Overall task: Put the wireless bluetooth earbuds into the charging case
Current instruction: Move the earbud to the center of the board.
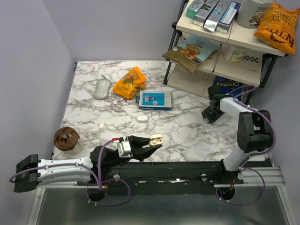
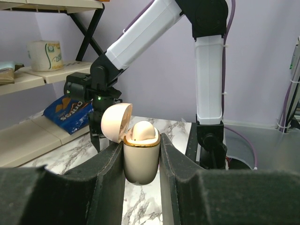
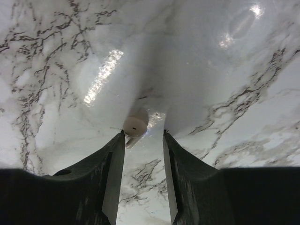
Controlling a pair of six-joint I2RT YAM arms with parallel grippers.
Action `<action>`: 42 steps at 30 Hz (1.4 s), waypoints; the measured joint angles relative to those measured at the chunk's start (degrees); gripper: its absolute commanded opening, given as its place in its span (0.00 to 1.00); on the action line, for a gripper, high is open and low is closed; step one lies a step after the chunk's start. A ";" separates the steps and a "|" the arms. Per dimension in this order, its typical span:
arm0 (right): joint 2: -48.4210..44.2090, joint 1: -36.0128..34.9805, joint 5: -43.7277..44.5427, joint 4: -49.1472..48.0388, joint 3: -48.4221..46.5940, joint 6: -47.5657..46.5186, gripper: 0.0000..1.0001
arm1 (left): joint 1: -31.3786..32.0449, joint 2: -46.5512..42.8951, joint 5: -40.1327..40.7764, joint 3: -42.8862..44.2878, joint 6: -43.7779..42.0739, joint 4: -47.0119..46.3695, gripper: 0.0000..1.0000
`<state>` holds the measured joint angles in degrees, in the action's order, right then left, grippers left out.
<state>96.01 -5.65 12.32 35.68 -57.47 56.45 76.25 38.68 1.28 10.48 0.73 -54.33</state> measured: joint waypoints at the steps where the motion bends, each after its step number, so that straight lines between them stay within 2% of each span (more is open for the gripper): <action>1: 0.00 0.17 0.00 0.00 0.33 0.39 0.46 | 0.00 -0.04 0.00 0.00 0.00 -0.02 0.00; 6: 0.00 1.14 -0.39 -0.04 0.63 2.03 0.44 | 0.00 -0.04 0.00 0.00 0.00 -0.02 0.00; 9: 0.00 1.40 -0.52 -0.02 0.63 2.14 0.38 | 0.00 -0.04 0.00 0.00 0.00 -0.02 0.00; 15: 0.00 2.01 -0.55 -0.02 0.79 1.92 0.20 | 0.00 0.02 0.00 0.00 -0.04 -0.02 0.00; 19: -0.52 2.03 -0.59 -0.81 1.44 1.31 0.02 | 0.00 0.52 0.00 0.00 -0.04 -0.02 0.00; 20: -0.79 2.03 -0.63 -1.18 1.75 0.90 0.01 | 0.00 0.66 0.00 0.00 -0.04 -0.02 0.00; 27: -1.33 -0.33 -0.70 -2.82 2.19 -5.57 0.00 | 0.00 1.53 0.00 0.00 -0.04 -0.04 0.00; 34: -1.60 -10.34 -0.81 -3.28 -0.61 -12.61 0.00 | 0.00 2.36 0.02 0.00 0.20 0.02 0.00; 42: 3.67 -20.79 -1.40 -2.86 -10.82 -25.86 0.01 | 0.00 1.70 0.09 0.00 0.76 0.94 0.00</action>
<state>99.68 -26.44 10.92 32.82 -68.29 30.59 76.25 40.38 1.37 10.48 1.50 -53.39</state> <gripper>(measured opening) 0.252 0.367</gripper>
